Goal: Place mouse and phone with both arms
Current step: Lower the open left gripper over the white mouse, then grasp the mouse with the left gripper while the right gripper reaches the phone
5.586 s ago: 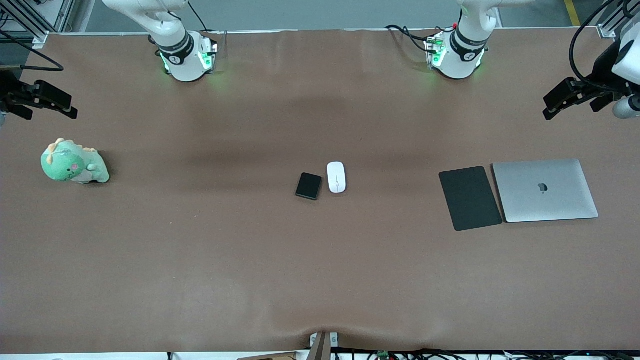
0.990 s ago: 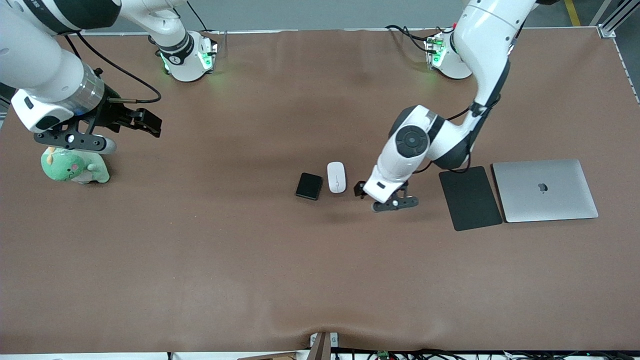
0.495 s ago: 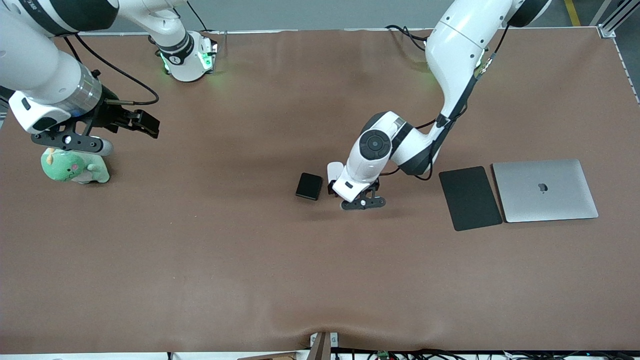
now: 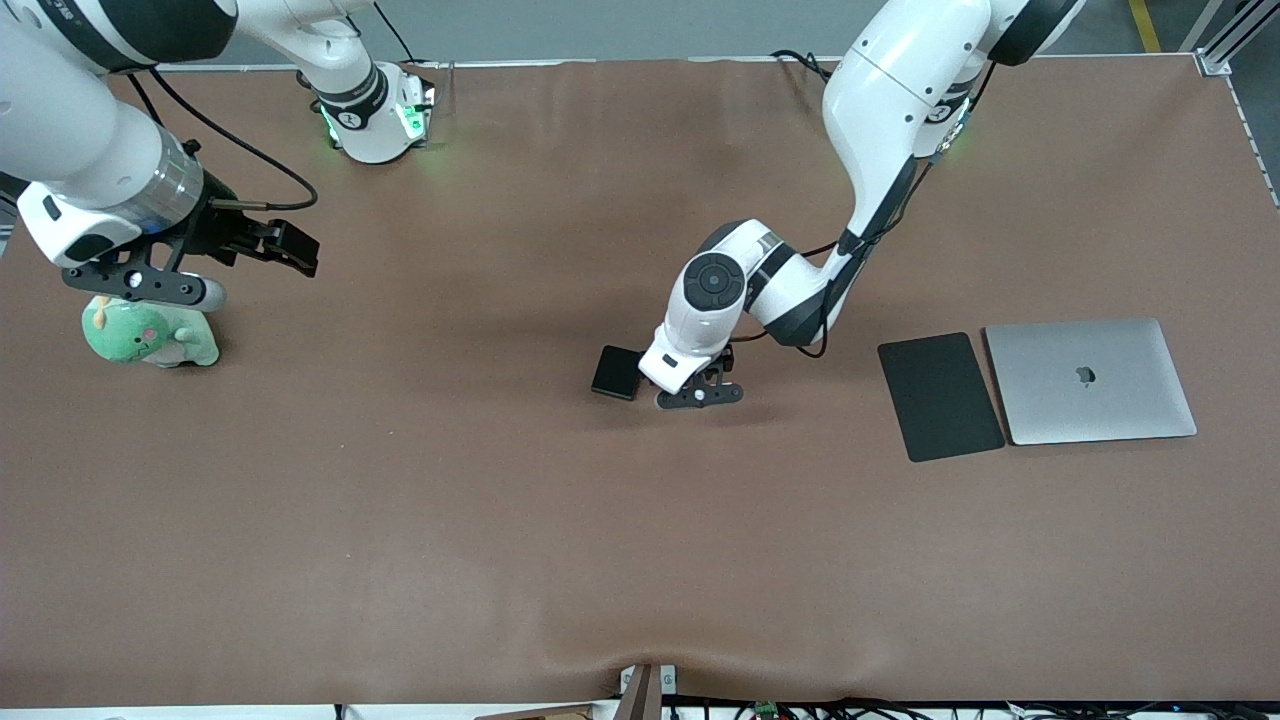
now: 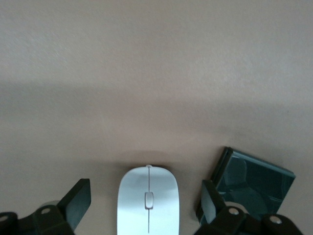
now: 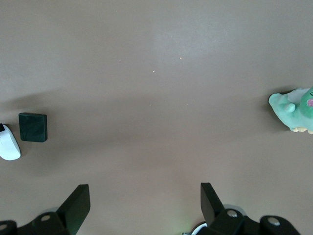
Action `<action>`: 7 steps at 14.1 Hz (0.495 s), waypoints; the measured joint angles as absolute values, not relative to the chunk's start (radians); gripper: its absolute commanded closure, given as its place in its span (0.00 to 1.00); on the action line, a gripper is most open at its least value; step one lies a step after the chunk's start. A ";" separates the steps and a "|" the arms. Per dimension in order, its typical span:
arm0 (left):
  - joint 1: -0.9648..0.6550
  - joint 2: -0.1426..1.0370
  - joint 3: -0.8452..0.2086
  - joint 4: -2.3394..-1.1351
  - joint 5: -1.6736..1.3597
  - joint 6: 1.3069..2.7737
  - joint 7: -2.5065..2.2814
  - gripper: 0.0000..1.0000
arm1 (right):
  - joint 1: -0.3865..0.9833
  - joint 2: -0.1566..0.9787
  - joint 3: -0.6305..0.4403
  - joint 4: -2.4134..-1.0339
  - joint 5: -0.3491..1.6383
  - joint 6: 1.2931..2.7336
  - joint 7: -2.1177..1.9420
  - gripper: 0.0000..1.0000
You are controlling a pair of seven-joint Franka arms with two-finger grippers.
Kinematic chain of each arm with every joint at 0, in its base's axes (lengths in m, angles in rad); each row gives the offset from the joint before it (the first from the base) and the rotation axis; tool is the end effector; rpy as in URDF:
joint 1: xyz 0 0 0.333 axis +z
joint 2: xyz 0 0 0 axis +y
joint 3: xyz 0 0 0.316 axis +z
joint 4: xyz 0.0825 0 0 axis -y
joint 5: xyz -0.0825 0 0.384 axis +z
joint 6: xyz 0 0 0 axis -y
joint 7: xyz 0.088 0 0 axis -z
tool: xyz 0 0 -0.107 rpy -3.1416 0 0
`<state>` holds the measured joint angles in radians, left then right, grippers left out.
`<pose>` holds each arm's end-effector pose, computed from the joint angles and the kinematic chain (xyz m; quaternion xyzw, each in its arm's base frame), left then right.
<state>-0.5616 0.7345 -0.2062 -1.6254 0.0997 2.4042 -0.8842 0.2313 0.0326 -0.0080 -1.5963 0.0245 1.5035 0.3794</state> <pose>0.5141 -0.4698 0.2034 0.9977 0.0502 -0.0038 0.0453 0.5404 0.1256 0.5891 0.9949 -0.0778 -0.0634 0.0070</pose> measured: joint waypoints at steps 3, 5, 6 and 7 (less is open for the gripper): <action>-0.574 0.738 -0.205 -1.625 0.138 2.404 -0.915 0.00 | 0.231 0.033 -0.009 -1.612 0.024 1.513 0.380 0.00; -0.574 0.742 -0.205 -1.625 0.186 2.402 -0.958 0.00 | 0.231 0.034 -0.009 -1.620 0.025 1.517 0.380 0.00; -0.575 0.746 -0.205 -1.625 0.195 2.401 -0.968 0.00 | 0.232 0.037 -0.009 -1.626 0.029 1.517 0.381 0.00; -0.575 0.750 -0.205 -1.625 0.197 2.401 -0.973 0.00 | 0.232 0.044 -0.008 -1.631 0.042 1.521 0.387 0.00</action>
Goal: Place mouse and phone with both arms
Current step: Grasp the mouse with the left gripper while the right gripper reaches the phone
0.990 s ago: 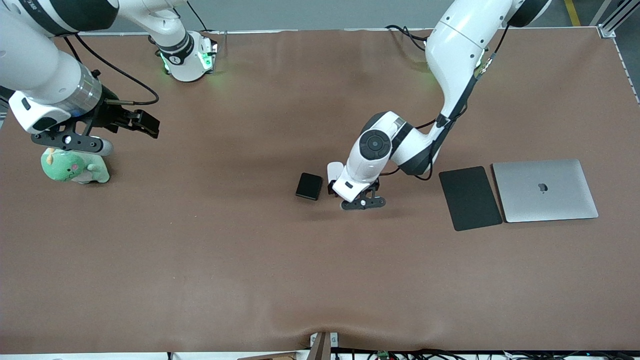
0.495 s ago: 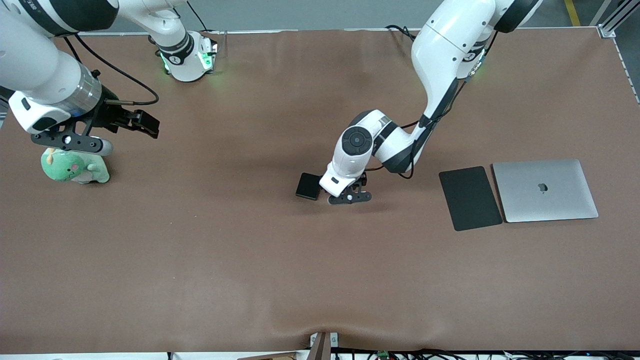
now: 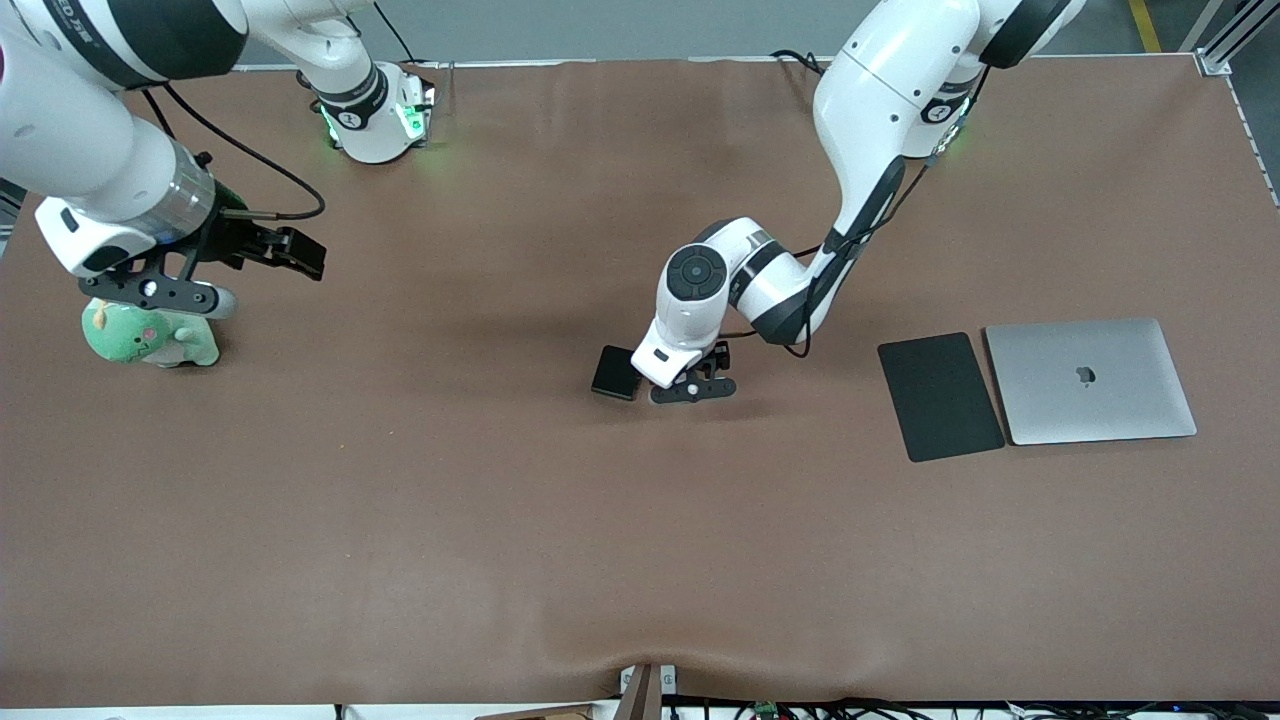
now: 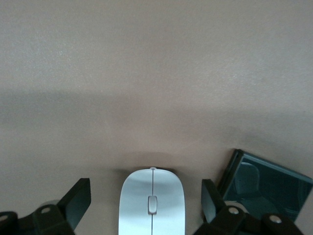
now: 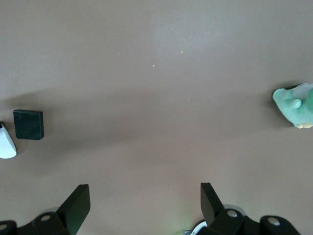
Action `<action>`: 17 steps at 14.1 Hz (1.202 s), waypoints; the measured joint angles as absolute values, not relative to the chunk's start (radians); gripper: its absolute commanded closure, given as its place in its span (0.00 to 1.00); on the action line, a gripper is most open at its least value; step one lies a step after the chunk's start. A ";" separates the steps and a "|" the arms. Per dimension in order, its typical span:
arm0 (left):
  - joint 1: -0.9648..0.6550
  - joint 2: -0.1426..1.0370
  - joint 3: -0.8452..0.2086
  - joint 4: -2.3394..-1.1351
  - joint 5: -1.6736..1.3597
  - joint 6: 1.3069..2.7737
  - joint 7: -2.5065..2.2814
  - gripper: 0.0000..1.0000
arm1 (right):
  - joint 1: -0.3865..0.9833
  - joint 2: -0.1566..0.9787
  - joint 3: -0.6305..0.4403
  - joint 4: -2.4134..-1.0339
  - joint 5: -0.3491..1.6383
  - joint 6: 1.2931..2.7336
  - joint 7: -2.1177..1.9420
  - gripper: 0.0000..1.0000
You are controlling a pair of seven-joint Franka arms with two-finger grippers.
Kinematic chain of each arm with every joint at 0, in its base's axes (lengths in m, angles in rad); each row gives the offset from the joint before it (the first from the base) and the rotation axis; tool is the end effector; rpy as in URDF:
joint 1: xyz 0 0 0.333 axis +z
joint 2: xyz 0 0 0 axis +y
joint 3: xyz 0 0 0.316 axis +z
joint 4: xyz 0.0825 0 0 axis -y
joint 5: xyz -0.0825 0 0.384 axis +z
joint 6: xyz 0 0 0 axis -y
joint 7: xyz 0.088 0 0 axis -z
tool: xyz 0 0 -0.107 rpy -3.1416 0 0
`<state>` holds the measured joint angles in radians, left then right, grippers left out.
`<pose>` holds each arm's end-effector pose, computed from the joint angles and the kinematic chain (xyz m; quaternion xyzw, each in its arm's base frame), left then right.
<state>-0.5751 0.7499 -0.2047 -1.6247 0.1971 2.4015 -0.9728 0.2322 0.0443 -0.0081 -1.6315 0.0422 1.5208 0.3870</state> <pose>0.5071 -0.4743 0.1927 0.9983 0.0534 0.0144 0.0187 0.5424 0.1285 0.5676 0.9934 -0.0817 -0.0801 0.0033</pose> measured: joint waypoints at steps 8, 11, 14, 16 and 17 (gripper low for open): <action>-0.593 0.763 -0.204 -1.625 0.199 2.401 -0.987 0.00 | 0.280 0.161 -0.001 -1.644 0.086 1.634 0.418 0.00; -0.595 0.769 -0.204 -1.625 0.199 2.400 -0.987 0.06 | 0.290 0.196 -0.001 -1.644 0.097 1.654 0.420 0.00; -0.603 0.776 -0.204 -1.625 0.199 2.396 -0.988 0.28 | 0.291 0.213 -0.001 -1.645 0.125 1.671 0.420 0.00; -0.611 0.779 -0.204 -1.625 0.199 2.388 -0.990 0.51 | 0.301 0.224 0.000 -1.653 0.139 1.708 0.424 0.00; -0.613 0.779 -0.204 -1.625 0.202 2.381 -0.990 0.63 | 0.315 0.229 0.000 -1.661 0.141 1.723 0.449 0.00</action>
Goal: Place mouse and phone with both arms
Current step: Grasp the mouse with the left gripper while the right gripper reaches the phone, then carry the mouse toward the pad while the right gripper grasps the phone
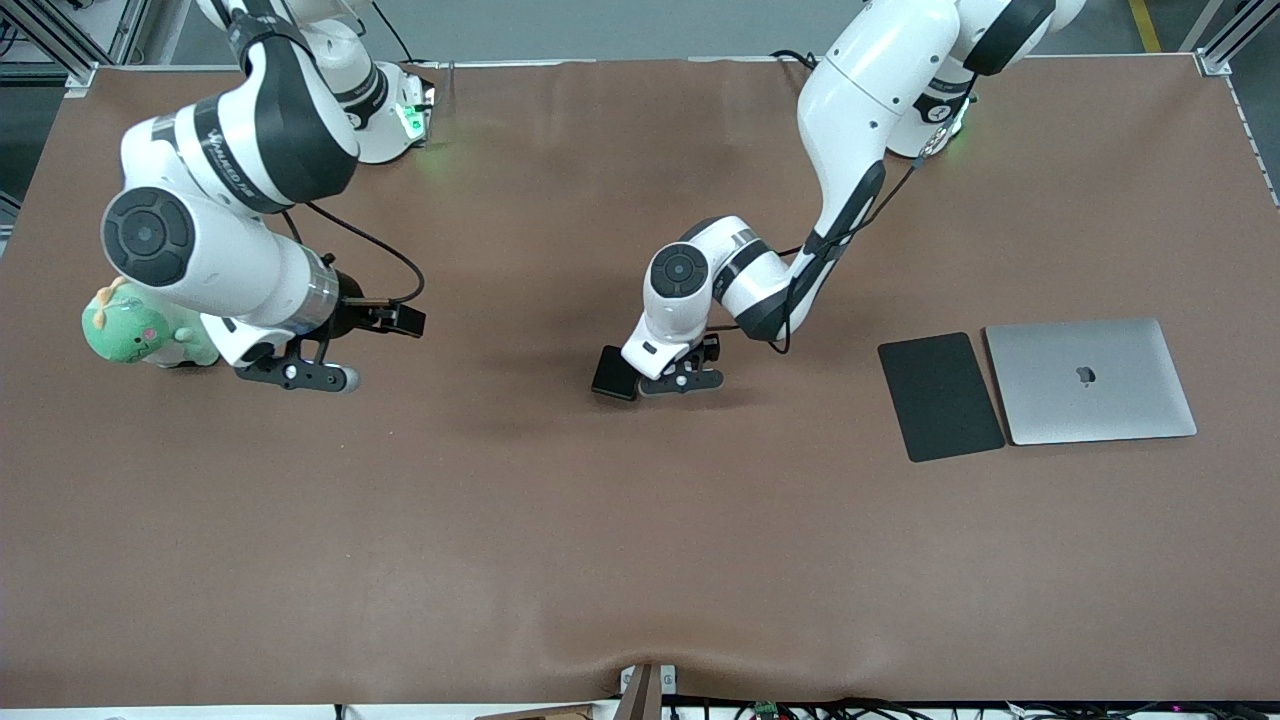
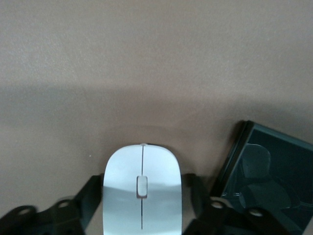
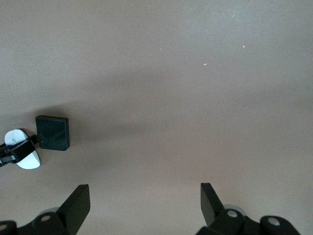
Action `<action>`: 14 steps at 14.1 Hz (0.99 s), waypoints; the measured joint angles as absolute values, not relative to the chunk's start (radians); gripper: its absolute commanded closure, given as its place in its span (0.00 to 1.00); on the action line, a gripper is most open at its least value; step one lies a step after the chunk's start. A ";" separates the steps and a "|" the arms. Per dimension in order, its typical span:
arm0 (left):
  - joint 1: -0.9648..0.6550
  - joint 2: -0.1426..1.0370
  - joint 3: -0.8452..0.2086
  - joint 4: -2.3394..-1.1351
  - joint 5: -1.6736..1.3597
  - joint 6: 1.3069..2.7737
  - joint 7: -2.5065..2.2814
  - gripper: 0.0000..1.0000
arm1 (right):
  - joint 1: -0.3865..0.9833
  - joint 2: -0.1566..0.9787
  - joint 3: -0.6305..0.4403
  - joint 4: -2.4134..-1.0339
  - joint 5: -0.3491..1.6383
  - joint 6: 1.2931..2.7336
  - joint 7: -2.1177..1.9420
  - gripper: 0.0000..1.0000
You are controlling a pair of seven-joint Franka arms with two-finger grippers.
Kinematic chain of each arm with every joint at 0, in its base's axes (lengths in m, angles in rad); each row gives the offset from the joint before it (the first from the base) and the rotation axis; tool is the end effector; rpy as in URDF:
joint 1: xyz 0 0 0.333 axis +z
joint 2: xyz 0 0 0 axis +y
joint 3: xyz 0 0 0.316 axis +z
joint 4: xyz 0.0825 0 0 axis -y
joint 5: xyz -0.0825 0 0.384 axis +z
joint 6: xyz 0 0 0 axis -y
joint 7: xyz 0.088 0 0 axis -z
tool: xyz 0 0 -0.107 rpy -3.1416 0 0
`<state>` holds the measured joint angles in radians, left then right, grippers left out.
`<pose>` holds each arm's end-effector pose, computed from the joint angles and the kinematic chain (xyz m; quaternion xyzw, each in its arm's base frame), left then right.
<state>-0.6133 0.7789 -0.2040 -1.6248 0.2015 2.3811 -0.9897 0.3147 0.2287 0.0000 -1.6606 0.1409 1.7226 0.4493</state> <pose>0.4840 -0.4888 0.1711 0.9991 0.0415 -0.0022 0.0009 0.5778 0.2017 0.4609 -0.9907 0.0832 0.1026 0.0326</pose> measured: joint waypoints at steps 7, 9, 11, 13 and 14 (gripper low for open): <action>-0.604 0.761 -0.198 -1.603 0.241 2.273 -0.968 0.98 | 0.399 0.304 0.001 -1.670 0.142 1.838 0.579 0.00; -0.583 0.725 -0.194 -1.595 0.242 2.217 -0.955 1.00 | 0.403 0.325 0.001 -1.671 0.159 1.870 0.579 0.00; -0.548 0.668 -0.193 -1.592 0.243 2.150 -0.911 1.00 | 0.406 0.350 0.001 -1.672 0.178 1.906 0.579 0.00; -0.504 0.610 -0.193 -1.592 0.243 2.087 -0.862 1.00 | 0.418 0.377 0.002 -1.672 0.182 1.954 0.580 0.00; -0.480 0.587 -0.193 -1.593 0.243 2.068 -0.844 1.00 | 0.433 0.392 0.002 -1.672 0.184 1.983 0.589 0.00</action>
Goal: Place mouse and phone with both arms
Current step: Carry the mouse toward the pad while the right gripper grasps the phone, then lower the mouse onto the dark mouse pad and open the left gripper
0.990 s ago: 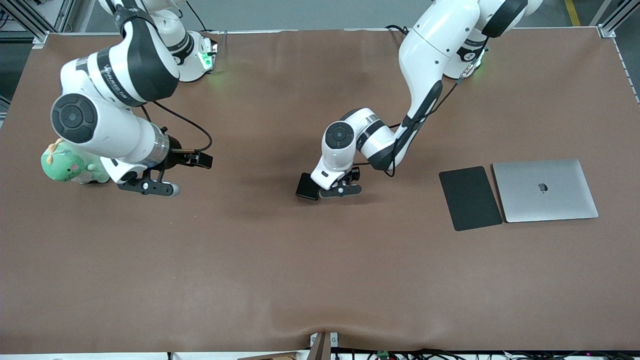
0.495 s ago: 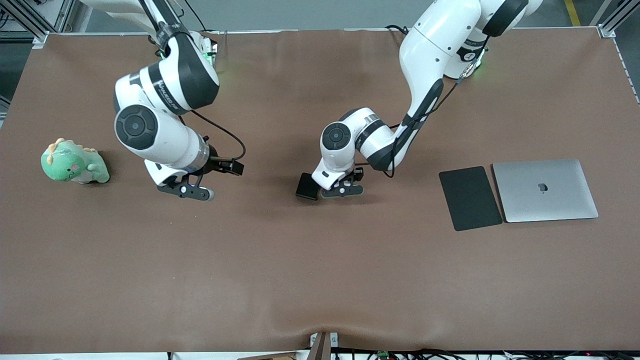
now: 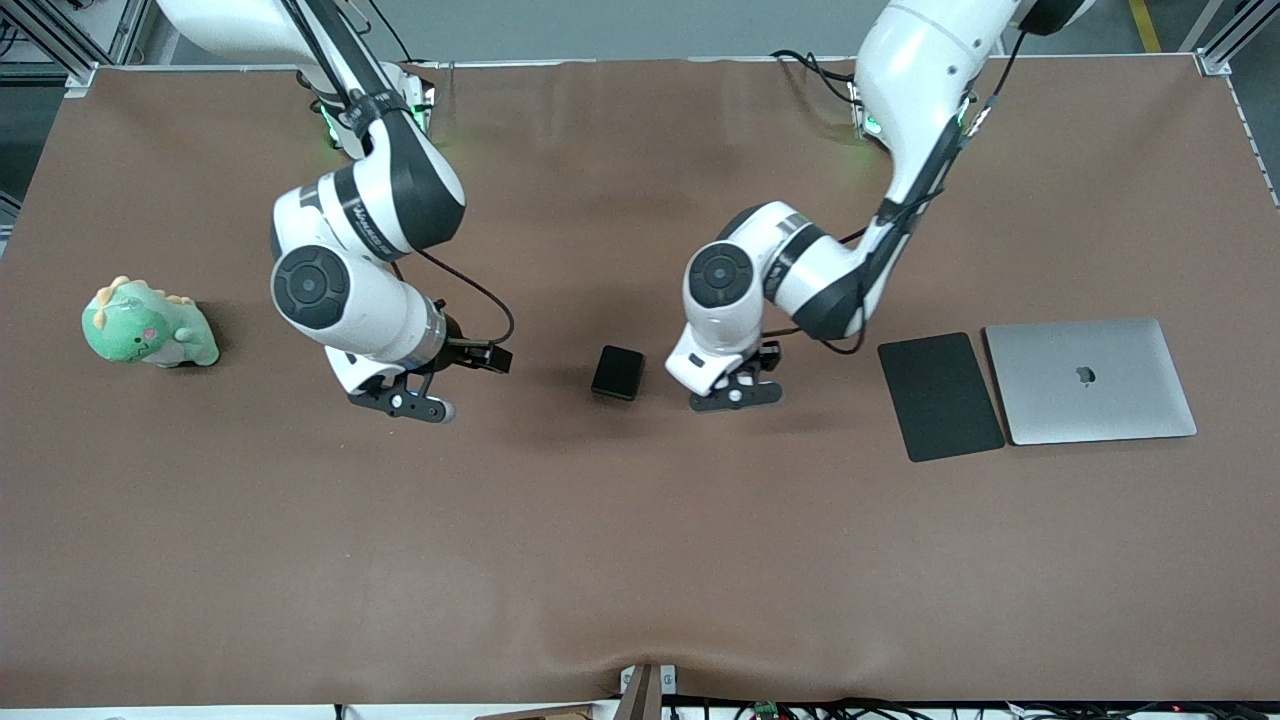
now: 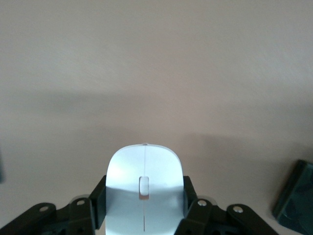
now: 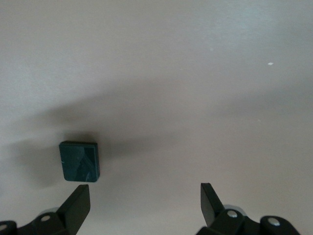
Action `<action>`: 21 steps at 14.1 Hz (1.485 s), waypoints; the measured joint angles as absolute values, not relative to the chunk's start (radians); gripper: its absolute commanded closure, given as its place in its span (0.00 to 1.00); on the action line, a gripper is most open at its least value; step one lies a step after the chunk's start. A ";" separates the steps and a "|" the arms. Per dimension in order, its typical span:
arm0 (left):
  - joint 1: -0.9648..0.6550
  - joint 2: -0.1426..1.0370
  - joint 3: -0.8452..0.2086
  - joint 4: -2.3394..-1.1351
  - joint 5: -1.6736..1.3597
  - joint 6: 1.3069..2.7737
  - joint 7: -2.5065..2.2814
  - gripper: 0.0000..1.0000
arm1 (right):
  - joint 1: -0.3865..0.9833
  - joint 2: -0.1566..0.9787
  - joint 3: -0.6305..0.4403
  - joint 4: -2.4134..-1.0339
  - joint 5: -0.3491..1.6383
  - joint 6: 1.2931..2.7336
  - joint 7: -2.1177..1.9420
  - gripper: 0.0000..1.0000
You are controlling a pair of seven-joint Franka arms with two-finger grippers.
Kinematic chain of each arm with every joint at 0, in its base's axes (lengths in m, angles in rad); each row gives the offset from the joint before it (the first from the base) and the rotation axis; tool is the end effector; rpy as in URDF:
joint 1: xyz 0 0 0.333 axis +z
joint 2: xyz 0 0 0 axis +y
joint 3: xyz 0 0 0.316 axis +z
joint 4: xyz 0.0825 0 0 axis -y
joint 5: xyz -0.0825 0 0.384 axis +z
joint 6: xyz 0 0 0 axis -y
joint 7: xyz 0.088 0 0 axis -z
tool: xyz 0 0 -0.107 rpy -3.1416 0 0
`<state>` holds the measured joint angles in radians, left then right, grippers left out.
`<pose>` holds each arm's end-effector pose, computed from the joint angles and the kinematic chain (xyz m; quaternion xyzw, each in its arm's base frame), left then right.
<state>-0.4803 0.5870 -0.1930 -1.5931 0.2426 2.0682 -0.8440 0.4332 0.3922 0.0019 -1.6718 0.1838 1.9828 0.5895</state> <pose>0.5515 -0.4023 0.2882 -0.9970 -0.0351 0.0012 0.0694 0.5881 0.2859 0.3715 -0.9889 0.1168 0.0759 0.0524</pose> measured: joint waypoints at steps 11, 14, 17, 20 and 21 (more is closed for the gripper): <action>-0.225 0.420 -0.194 -1.736 0.243 2.043 -0.541 1.00 | 0.607 0.687 0.001 -1.493 0.183 2.136 0.688 0.00; -0.164 0.405 -0.193 -1.765 0.243 2.044 -0.484 1.00 | 0.625 0.722 0.001 -1.491 0.183 2.184 0.698 0.00; -0.116 0.405 -0.194 -1.774 0.243 2.044 -0.448 1.00 | 0.643 0.751 0.001 -1.489 0.179 2.219 0.748 0.00; -0.099 0.405 -0.194 -1.785 0.243 2.044 -0.447 1.00 | 0.673 0.770 -0.001 -1.488 0.163 2.260 0.776 0.00; -0.088 0.404 -0.194 -1.789 0.246 2.044 -0.437 1.00 | 0.680 0.777 -0.001 -1.488 0.158 2.270 0.779 0.00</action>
<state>-0.0882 0.4044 -0.1937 -1.7890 0.2461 2.0436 -0.4369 0.6796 0.7774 -0.0012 -1.4885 0.1584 2.2702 0.7788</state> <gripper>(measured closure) 0.396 0.000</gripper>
